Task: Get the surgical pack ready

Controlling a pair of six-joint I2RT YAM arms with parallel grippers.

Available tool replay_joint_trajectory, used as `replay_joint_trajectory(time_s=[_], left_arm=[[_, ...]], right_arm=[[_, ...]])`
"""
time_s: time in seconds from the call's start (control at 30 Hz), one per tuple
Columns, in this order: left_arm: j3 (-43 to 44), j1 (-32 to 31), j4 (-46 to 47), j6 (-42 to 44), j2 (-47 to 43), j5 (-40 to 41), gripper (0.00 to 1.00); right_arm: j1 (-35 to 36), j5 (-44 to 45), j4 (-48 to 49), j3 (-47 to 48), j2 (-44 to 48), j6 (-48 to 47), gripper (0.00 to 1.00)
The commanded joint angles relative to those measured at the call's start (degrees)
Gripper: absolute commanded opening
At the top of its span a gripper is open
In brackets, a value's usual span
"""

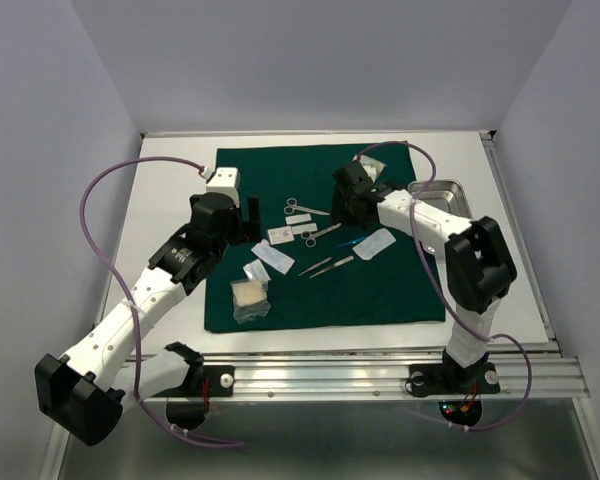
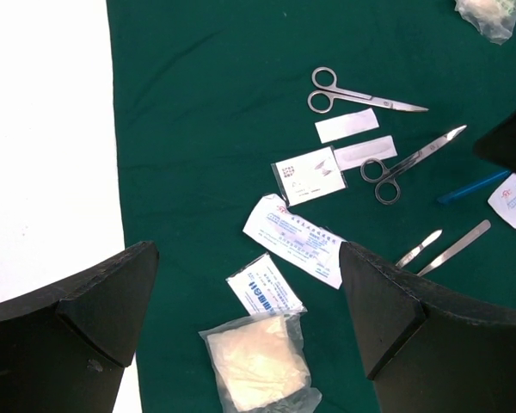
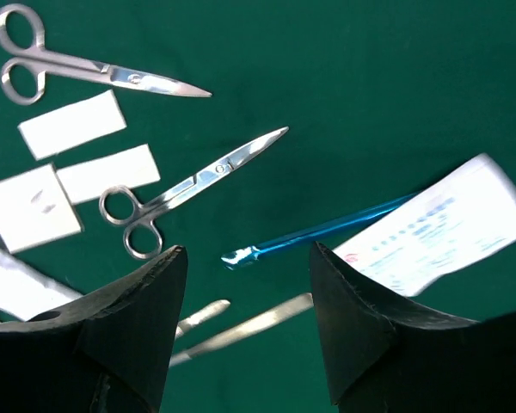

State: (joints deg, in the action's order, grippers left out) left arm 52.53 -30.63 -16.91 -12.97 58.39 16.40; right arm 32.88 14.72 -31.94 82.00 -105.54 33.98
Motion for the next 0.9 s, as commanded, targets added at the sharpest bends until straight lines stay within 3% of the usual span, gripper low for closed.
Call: replay_joint_trajectory(time_s=[0.0, 0.37, 0.87], left_arm=[[2.0, 0.3, 0.6, -0.1, -2.1, 1.3, 0.99], [1.2, 0.3, 0.4, 0.4, -3.7, 0.9, 0.99], [-0.6, 0.3, 1.2, 0.4, -6.2, 0.0, 0.99]], right_arm=[[1.0, 4.2, 1.3, 0.8, -2.9, 16.4, 0.64], [1.0, 7.6, 2.6, 5.4, -10.6, 21.5, 0.52], [1.0, 11.4, 2.3, 11.5, -17.4, 18.8, 0.42]])
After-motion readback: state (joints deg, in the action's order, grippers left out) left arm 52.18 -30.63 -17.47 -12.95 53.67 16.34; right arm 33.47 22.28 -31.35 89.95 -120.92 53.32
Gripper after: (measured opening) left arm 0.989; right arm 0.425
